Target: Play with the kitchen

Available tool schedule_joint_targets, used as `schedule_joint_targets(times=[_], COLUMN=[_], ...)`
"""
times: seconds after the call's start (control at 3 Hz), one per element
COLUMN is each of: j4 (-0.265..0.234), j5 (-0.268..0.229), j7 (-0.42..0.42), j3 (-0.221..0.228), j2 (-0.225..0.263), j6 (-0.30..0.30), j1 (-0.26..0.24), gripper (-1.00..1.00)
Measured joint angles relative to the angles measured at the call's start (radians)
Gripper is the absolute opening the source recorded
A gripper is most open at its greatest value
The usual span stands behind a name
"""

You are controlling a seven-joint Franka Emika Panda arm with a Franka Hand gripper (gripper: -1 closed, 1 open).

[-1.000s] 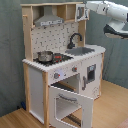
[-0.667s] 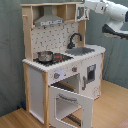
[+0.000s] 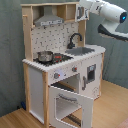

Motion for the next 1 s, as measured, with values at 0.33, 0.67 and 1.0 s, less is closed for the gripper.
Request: schedule_joint_targets(times=[0.33, 0.67, 1.0], j4=[0.042, 0.075, 0.098], j5=[0.001, 0.003, 0.005], j7=[0.08, 0.17, 0.269], j3=[0.025, 0.036, 0.034], j2=[-0.037, -0.083, -0.138], j6=[-0.01, -0.023, -0.038], j1=[-0.063, -0.126, -0.184], gripper=[1.0, 1.0, 1.0])
